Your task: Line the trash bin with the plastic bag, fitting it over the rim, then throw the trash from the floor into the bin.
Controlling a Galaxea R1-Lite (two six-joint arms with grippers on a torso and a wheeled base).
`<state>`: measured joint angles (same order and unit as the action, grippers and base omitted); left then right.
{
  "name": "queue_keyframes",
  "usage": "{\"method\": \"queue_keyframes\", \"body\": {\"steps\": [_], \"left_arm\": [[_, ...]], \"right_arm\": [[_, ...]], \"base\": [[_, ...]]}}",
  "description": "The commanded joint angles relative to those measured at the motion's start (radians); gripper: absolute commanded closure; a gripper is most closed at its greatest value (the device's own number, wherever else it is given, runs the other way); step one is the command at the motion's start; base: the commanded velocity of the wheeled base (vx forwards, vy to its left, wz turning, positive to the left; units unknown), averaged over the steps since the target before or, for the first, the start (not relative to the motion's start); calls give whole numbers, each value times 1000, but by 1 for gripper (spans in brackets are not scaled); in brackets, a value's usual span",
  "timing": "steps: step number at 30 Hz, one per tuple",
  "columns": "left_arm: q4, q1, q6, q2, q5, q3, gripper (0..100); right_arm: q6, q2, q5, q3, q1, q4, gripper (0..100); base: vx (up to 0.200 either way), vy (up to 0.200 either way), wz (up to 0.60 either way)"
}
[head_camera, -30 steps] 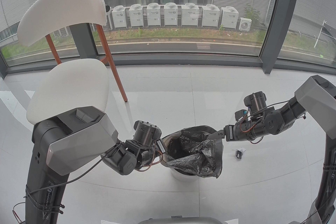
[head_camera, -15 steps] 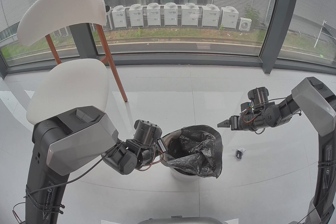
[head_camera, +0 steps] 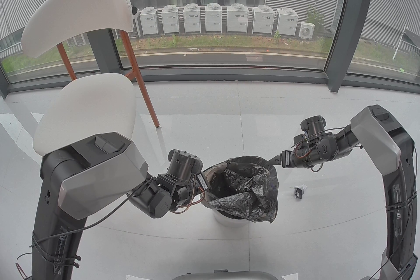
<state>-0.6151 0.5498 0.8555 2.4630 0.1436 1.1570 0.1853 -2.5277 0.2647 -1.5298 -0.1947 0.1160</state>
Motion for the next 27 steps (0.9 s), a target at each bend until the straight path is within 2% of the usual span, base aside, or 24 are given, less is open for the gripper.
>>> {"method": "queue_keyframes", "body": {"steps": [1,20,21,27], "left_arm": [[0,-1,0,-1,1,0,100],[2,-5,0,-1,1,-2,100],[2,-4,0,-1,1,-2,100],[2,-4,0,-1,1,1,100]], "right_arm": [[0,-42,1,-16,-15,-4,0],[-1,-129,1,-107,-32,-7,0],[-1,-129,1,-109,-32,-7,100],[-1,-135,1,-112,-34,-7,100]], "base": [[0,0,0],[0,0,0],[0,0,0],[0,0,0]]}}
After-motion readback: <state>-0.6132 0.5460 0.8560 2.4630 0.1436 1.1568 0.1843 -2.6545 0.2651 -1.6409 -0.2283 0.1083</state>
